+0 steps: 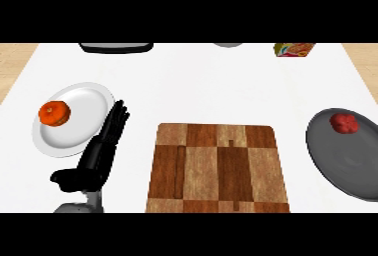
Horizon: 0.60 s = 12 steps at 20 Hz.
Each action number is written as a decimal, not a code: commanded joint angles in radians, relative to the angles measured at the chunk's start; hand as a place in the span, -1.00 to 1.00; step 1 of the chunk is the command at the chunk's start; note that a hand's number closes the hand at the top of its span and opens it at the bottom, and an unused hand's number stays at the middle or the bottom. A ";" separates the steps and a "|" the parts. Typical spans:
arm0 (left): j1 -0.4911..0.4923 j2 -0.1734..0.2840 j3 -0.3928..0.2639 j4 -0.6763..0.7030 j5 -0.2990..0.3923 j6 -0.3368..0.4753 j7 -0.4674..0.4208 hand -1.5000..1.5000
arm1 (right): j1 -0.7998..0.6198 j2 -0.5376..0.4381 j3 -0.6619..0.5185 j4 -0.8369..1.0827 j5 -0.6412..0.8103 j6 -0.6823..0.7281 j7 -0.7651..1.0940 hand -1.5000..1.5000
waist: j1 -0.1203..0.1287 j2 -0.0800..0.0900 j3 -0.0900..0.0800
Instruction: Pick the bell pepper from the cutting board and place it in the pan
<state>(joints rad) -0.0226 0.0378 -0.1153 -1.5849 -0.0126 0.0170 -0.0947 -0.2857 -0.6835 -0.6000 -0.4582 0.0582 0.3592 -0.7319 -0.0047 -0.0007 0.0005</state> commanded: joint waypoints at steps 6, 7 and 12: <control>0.035 -0.003 -0.002 0.009 -0.012 -0.010 -0.045 0.00 | 0.204 -0.057 0.013 -0.147 -0.066 0.173 -0.069 -1.00 | -0.001 -0.001 -0.001; 0.002 -0.027 -0.022 0.017 -0.025 0.008 -0.011 0.00 | 0.181 -0.011 0.030 -0.093 -0.043 0.132 -0.147 -1.00 | 0.003 0.001 0.000; 0.008 0.004 0.009 -0.067 0.020 -0.019 0.087 0.00 | 0.254 -0.026 0.042 -0.112 -0.052 0.135 -0.178 -1.00 | 0.005 0.000 0.000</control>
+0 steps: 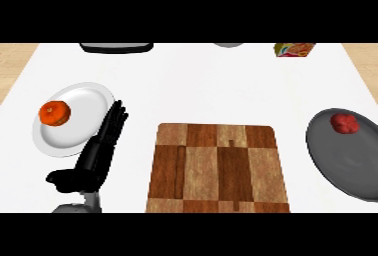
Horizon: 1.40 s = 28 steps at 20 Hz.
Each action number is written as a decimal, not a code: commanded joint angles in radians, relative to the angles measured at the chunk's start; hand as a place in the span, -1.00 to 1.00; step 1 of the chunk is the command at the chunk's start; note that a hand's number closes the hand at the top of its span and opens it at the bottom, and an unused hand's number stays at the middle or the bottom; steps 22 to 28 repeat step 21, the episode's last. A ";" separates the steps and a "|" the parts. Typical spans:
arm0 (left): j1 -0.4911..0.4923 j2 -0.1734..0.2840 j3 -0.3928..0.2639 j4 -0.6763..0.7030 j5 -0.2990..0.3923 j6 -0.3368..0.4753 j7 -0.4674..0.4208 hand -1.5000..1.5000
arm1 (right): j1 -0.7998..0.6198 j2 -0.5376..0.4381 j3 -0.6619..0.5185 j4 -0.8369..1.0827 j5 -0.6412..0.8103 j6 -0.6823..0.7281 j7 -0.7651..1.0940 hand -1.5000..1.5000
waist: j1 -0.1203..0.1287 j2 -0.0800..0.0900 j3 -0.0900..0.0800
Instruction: Pick the bell pepper from the cutting board and place it in the pan
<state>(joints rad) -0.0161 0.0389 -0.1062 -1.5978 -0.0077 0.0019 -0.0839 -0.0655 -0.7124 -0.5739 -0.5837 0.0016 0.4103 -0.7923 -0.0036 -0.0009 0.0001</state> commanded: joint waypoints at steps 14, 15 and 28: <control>-0.037 -0.007 0.031 0.078 -0.011 -0.010 -0.048 0.00 | 0.139 0.048 0.064 -0.159 -0.020 -0.020 -0.054 -1.00 | 0.000 0.001 0.000; 0.048 0.006 0.002 -0.035 -0.003 -0.026 -0.007 0.00 | 0.195 0.026 0.056 -0.108 -0.011 0.025 -0.160 -1.00 | 0.002 0.000 0.000; -0.071 -0.018 0.018 0.034 -0.031 0.008 0.016 0.00 | 0.123 -0.022 0.050 -0.072 0.019 -0.081 -0.149 -1.00 | 0.002 0.001 0.000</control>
